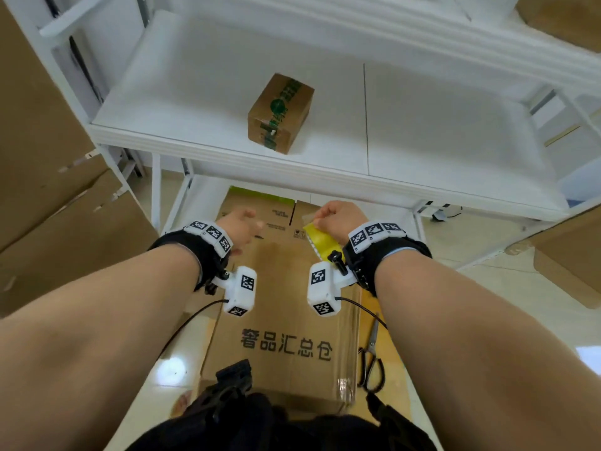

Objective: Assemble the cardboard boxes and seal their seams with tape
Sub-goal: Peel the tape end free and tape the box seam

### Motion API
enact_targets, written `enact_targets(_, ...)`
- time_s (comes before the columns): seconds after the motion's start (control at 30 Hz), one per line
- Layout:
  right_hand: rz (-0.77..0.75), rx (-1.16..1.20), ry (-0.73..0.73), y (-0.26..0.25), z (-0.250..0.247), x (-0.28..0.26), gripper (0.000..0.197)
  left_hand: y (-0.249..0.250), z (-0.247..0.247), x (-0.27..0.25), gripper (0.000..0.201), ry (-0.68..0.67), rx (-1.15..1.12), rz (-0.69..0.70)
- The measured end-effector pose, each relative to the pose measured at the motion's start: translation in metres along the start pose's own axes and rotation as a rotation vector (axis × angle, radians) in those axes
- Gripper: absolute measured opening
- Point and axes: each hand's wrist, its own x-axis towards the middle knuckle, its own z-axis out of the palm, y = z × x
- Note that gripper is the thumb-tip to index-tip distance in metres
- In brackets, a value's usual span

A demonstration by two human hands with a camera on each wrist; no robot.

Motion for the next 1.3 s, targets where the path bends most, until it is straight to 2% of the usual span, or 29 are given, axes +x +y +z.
enact_targets(0.07,0.022,0.023,-0.028,0.007,0.018,0.001,0.019,-0.026,0.006,0.002,0.044,-0.032,0.028,-0.138)
enact_targets(0.13,0.039,0.060,-0.051,0.010,0.036,0.000,0.020,-0.048,0.013,0.003,0.048,-0.069,0.060,-0.203)
enact_targets(0.27,0.057,0.077,-0.085,0.014,0.068,-0.004,0.005,-0.089,0.023,0.004,0.057,-0.130,0.261,-0.301)
enact_targets(0.37,0.091,0.093,-0.085,0.017,0.090,-0.003,0.004,-0.123,0.020,0.003,0.069,-0.171,0.424,-0.371)
enact_targets(0.47,0.137,0.119,-0.074,0.024,0.111,-0.003,0.003,-0.159,0.021,0.006,0.077,-0.286,0.575,-0.429)
enact_targets(0.57,0.169,0.130,-0.072,0.029,0.127,-0.003,0.006,-0.190,0.030,0.005,0.085,-0.409,0.599,-0.483)
enact_targets(0.7,0.175,0.141,-0.063,0.033,0.147,-0.001,0.010,-0.200,0.045,-0.009,0.062,-0.621,0.752,-0.477)
enact_targets(0.8,0.174,0.142,-0.068,0.036,0.158,0.002,0.009,-0.209,0.055,-0.011,0.046,-0.677,0.801,-0.416)
enact_targets(0.87,0.178,0.150,-0.067,0.039,0.162,0.003,0.008,-0.213,0.059,-0.011,0.049,-0.708,0.821,-0.400)
enact_targets(0.93,0.182,0.155,-0.067,0.041,0.164,0.003,0.007,-0.213,0.061,-0.009,0.064,-0.684,0.798,-0.396)
enact_targets(1.03,0.197,0.140,-0.077,0.041,0.162,-0.001,0.013,-0.204,0.055,-0.015,0.071,-0.650,0.825,-0.373)
enact_targets(1.17,0.203,0.128,-0.066,0.030,0.138,-0.010,0.016,-0.184,0.039,-0.017,0.065,-0.564,0.710,-0.320)
enact_targets(1.3,0.163,0.123,-0.031,0.013,0.106,-0.019,0.010,-0.162,0.027,-0.016,0.051,-0.340,0.452,-0.338)
